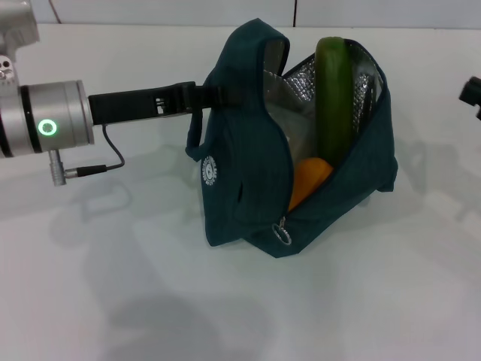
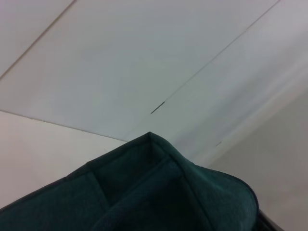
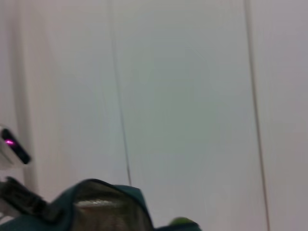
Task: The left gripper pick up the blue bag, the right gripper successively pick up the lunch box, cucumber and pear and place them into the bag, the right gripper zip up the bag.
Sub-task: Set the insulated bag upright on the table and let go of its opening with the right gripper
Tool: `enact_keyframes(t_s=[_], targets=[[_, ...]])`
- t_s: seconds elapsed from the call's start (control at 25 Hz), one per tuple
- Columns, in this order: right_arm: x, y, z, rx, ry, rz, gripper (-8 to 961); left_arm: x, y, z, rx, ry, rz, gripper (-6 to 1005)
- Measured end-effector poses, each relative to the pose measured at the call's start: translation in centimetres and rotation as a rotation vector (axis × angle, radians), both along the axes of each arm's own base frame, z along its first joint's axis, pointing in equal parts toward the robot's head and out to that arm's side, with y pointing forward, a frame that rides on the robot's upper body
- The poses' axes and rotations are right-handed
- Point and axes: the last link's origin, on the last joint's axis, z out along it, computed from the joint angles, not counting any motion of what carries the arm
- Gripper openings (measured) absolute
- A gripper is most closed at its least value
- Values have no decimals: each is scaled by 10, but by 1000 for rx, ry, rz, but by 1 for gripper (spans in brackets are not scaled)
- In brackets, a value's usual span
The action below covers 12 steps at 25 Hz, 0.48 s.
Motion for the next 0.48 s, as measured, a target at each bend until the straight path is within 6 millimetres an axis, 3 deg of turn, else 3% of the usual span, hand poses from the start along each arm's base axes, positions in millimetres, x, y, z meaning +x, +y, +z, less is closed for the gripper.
enact_keyframes(t_s=[0.12, 0.36, 0.48], targets=[[0, 13, -3, -11, 1, -28, 113, -1, 0, 0, 0, 1, 2, 48], [-11, 36, -18, -45, -90, -29, 312, -2, -1, 0, 1, 1, 4, 48], [-16, 40, -30, -79, -140, -20, 347, -2, -1, 0, 3, 2, 3, 48]])
